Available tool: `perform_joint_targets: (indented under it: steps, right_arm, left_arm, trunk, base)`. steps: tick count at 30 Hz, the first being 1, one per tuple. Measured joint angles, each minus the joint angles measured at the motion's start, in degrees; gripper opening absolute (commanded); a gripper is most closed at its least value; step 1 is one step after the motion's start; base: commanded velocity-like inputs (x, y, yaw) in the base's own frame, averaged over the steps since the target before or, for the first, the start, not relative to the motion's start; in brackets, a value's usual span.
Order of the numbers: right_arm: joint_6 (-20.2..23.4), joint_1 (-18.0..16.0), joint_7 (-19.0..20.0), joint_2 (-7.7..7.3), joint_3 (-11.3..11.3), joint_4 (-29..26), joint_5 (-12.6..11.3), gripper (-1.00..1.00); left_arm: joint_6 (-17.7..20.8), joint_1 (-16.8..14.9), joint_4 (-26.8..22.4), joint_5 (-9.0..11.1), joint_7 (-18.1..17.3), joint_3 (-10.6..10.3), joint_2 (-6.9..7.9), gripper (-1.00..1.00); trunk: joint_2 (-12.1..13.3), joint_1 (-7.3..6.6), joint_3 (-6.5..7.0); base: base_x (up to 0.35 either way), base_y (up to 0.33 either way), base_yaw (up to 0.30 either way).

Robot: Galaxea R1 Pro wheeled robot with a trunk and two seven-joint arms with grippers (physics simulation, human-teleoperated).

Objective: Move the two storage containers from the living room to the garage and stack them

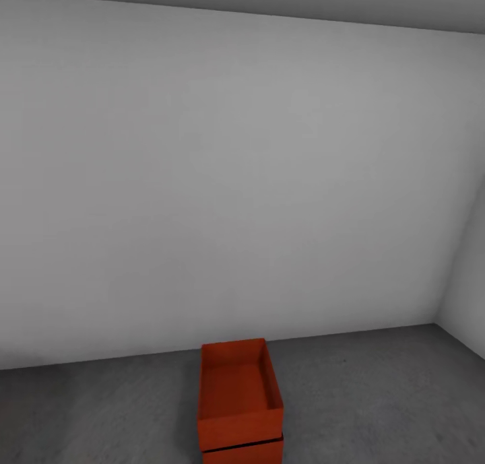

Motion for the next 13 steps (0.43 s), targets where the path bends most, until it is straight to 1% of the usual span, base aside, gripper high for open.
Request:
perform_joint_targets:
  steps: [13]
  right_arm:
    - [0.7,0.0,-0.2,0.19,0.4,-0.1,0.2,1.0]
  left_arm:
    - [0.0,0.0,0.0,0.0,0.0,0.1,0.0,1.0]
  trunk:
    - [0.0,0.0,0.0]
  base:
    - [0.0,0.0,0.0]
